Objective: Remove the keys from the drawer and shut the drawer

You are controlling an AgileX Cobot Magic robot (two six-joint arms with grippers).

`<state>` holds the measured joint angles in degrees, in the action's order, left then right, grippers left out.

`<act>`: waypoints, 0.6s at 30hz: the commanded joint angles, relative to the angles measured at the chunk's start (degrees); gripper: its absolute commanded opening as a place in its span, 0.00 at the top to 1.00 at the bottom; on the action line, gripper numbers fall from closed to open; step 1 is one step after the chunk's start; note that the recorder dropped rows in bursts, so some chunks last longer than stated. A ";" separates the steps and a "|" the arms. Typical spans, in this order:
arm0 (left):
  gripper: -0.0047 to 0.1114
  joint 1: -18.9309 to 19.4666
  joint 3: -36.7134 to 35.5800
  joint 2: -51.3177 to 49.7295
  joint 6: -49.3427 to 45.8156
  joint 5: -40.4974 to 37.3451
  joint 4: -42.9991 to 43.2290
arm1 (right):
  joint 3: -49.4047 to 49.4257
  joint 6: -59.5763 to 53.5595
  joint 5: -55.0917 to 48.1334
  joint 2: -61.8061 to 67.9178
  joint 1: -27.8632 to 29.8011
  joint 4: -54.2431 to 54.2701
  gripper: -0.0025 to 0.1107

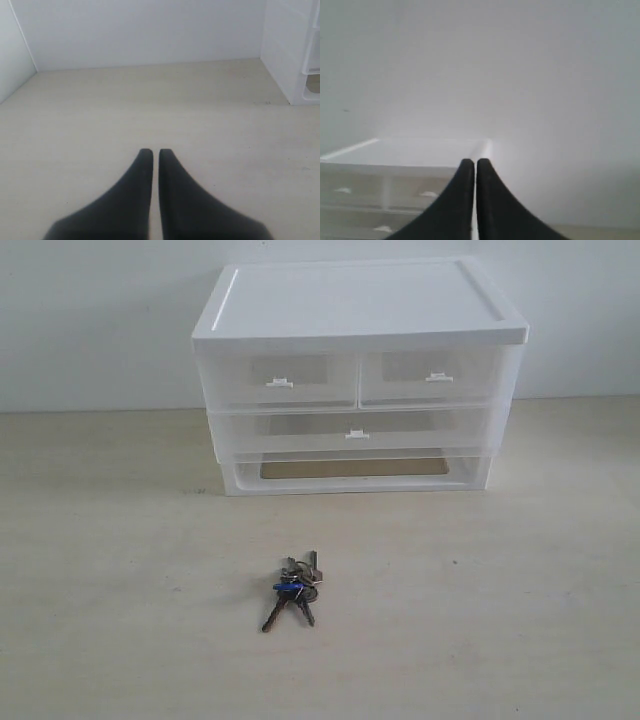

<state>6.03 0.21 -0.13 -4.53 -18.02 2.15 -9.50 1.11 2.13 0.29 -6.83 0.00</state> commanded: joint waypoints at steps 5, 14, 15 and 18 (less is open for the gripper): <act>0.92 0.16 -0.21 0.13 -0.25 -0.17 -0.14 | 9.50 -3.61 1.79 -0.29 9.81 -0.67 0.98; 0.92 0.16 -0.21 0.13 -0.25 -0.17 -0.14 | 9.50 -2.78 -20.61 -0.29 9.81 -0.76 0.98; 0.92 0.16 -0.21 0.13 -0.25 -0.05 -0.14 | 9.50 -2.78 -20.61 -0.29 9.81 -0.76 0.98; 0.92 0.16 -0.21 0.13 -0.25 -0.05 -0.14 | 9.50 -2.78 -20.75 -0.29 9.69 -0.63 0.98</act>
<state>6.03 0.21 -0.13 -4.53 -18.02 2.15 0.03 -1.73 -18.18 0.29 2.85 -0.45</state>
